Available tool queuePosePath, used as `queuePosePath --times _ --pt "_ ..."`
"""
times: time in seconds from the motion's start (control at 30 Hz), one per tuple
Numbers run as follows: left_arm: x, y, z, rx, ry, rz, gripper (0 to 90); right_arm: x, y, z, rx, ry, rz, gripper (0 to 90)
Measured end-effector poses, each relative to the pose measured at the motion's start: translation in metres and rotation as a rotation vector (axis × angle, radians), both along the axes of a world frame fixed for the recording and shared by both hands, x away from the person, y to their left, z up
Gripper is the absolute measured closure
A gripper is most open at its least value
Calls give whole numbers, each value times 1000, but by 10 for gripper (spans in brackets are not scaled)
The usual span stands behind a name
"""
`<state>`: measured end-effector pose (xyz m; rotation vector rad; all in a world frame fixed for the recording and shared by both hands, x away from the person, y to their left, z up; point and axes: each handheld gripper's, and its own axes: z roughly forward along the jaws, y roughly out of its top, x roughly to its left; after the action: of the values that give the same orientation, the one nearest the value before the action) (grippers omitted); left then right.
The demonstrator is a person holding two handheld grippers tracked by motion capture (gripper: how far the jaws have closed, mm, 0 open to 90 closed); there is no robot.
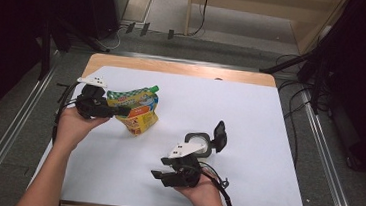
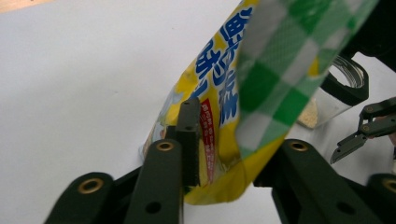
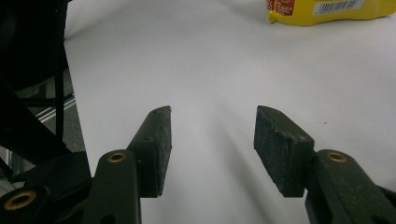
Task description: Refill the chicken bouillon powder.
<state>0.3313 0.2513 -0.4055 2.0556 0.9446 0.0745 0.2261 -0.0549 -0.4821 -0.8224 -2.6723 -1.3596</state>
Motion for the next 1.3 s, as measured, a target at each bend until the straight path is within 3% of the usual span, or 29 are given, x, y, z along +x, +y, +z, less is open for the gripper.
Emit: queuePosePath --times 0.17,0.27,0.43,0.6,0.7,1.0,1.17,1.3 --pt "0 -4 1 3 3 3 844 0 1 -1 3 8 -4 483" --pt "-1 -6 4 8 -2 34 888 0 0 -2 7 2 -2 479" --pt "-6 -6 14 -12 -30 51 900 1 0 -3 10 -10 -5 472" --pt "-12 -8 27 -41 -23 21 900 2 2 -4 11 -21 -7 472" --pt "-16 -12 34 -50 -19 -26 900 2 4 -5 10 -30 -3 472" --pt "-29 -19 55 -113 -8 -69 900 6 10 -10 -3 -40 -28 484" --pt "-36 -25 62 -112 1 -90 900 10 12 -13 0 -47 -56 556" --pt "-41 -29 66 -116 8 -102 900 11 16 -14 -1 -54 -71 698"
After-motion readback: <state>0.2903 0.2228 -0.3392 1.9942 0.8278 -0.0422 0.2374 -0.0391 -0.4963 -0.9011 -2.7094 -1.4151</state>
